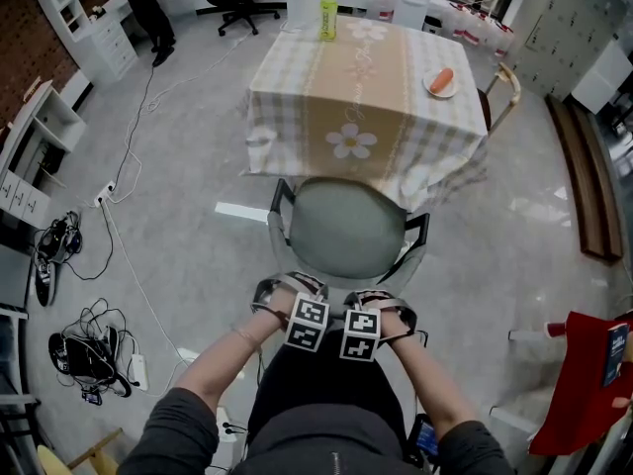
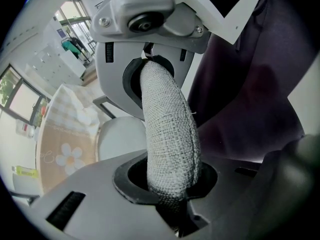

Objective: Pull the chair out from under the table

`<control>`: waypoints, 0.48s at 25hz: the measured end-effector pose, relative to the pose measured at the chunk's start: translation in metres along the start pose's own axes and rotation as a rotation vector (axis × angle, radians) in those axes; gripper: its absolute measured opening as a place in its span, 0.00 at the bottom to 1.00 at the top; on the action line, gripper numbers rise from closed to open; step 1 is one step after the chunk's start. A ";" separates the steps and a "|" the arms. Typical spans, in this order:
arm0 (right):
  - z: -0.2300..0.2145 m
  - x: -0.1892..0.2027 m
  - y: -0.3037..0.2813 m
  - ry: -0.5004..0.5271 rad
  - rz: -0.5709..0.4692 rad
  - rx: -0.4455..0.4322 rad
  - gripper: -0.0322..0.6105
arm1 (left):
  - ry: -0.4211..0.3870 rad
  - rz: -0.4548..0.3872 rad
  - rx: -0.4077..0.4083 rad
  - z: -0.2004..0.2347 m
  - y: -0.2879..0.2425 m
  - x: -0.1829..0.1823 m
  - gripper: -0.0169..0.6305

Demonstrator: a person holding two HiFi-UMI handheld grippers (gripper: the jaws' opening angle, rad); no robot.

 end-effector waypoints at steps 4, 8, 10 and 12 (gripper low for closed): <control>0.003 0.001 -0.001 0.000 0.001 0.003 0.16 | 0.002 0.000 -0.005 -0.002 -0.001 -0.002 0.16; 0.002 0.002 -0.001 -0.004 0.002 0.006 0.16 | 0.005 0.005 -0.006 -0.001 -0.001 -0.002 0.16; 0.003 0.003 0.000 -0.004 0.002 0.007 0.16 | 0.005 0.007 -0.006 -0.001 0.000 -0.004 0.16; 0.002 0.003 0.001 -0.003 0.000 0.007 0.16 | 0.006 0.009 -0.008 -0.001 0.000 -0.004 0.16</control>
Point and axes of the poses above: the fingertips, and each gripper's own axes: y backward along the fingers, z to its left, x out of its underside, the point moved 2 cm from there along y, backward along the fingers, and after that the axes turned 10 degrees about z, right-handed, at the moved point
